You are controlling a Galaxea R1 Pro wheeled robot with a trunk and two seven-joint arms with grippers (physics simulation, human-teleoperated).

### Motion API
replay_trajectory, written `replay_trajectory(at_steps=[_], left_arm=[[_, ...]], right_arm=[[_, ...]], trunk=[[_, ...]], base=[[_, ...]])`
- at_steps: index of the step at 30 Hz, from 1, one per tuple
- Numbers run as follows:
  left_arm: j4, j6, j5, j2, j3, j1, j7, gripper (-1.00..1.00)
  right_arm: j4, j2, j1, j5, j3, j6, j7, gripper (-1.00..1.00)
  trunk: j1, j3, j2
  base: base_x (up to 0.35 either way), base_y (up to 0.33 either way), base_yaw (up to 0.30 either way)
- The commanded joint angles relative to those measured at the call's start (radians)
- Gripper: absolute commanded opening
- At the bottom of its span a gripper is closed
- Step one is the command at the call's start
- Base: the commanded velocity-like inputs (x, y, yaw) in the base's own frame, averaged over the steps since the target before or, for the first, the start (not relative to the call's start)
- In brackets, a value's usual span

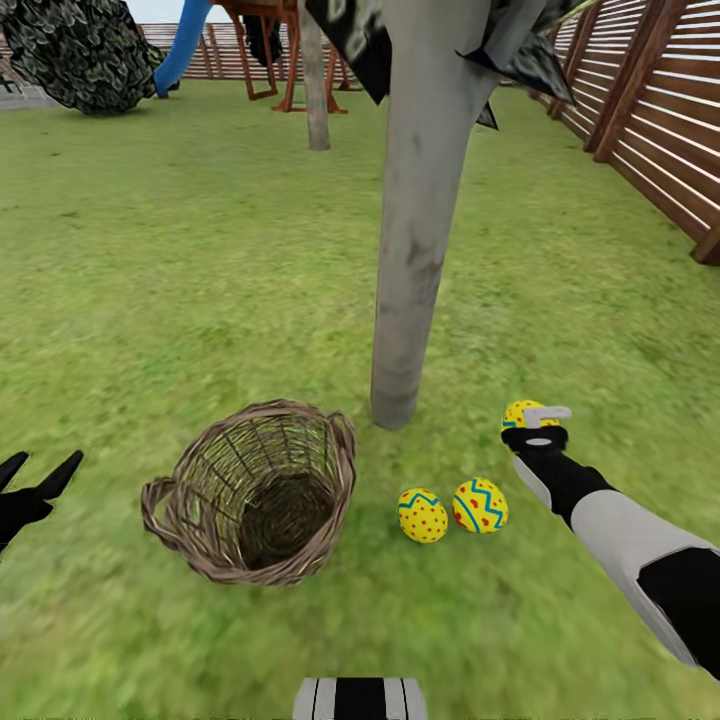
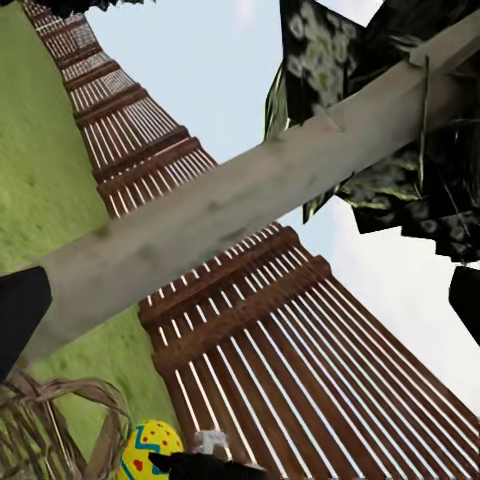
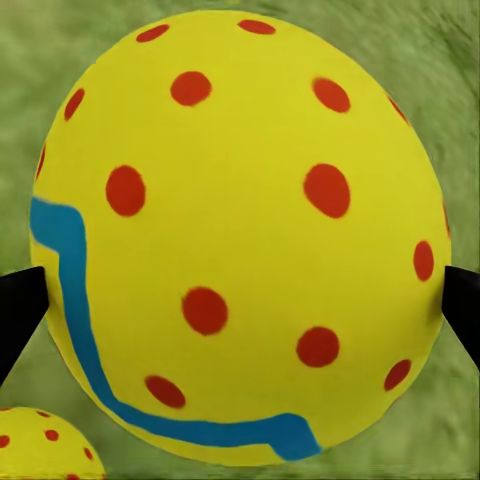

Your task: Take the three Easter eggs out of the wicker basket on the lawn in the garden, then place them on the lawn next to a single tree (choose any tree) so that all three eggs are next to the same tree and none are left in the basket.

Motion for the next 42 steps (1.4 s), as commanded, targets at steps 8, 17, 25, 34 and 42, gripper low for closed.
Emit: replay_trajectory(at_steps=[8, 17, 25, 34, 42], left_arm=[[0.060, 0.011, -0.009, 0.013, 0.049, 0.000, -0.005, 1.00], [0.061, 0.011, -0.008, 0.012, 0.049, 0.000, -0.005, 1.00], [0.063, 0.011, -0.008, 0.013, 0.049, 0.000, -0.005, 1.00], [0.063, 0.012, -0.008, 0.014, 0.049, 0.000, -0.005, 1.00], [0.063, 0.012, -0.006, 0.014, 0.049, 0.000, -0.005, 1.00]], right_arm=[[0.063, 0.000, -0.003, -0.015, -0.006, 0.015, -0.018, -1.00], [0.012, 0.002, -0.002, -0.005, -0.004, 0.014, -0.020, -1.00], [0.001, -0.001, -0.002, -0.012, -0.006, 0.019, -0.109, -1.00], [0.020, -0.006, -0.002, -0.015, -0.006, 0.099, -0.115, -1.00], [0.033, -0.006, -0.002, -0.014, -0.006, 0.095, -0.114, -1.00]], trunk=[[0.003, -0.032, -0.002], [0.007, -0.067, -0.004], [0.011, -0.098, -0.006], [0.015, -0.132, -0.008], [0.019, -0.163, -0.010]], base=[[0.000, 0.000, 0.000], [0.000, 0.000, 0.000], [0.000, 0.000, 0.000], [0.000, 0.000, 0.000], [0.000, 0.000, 0.000]])
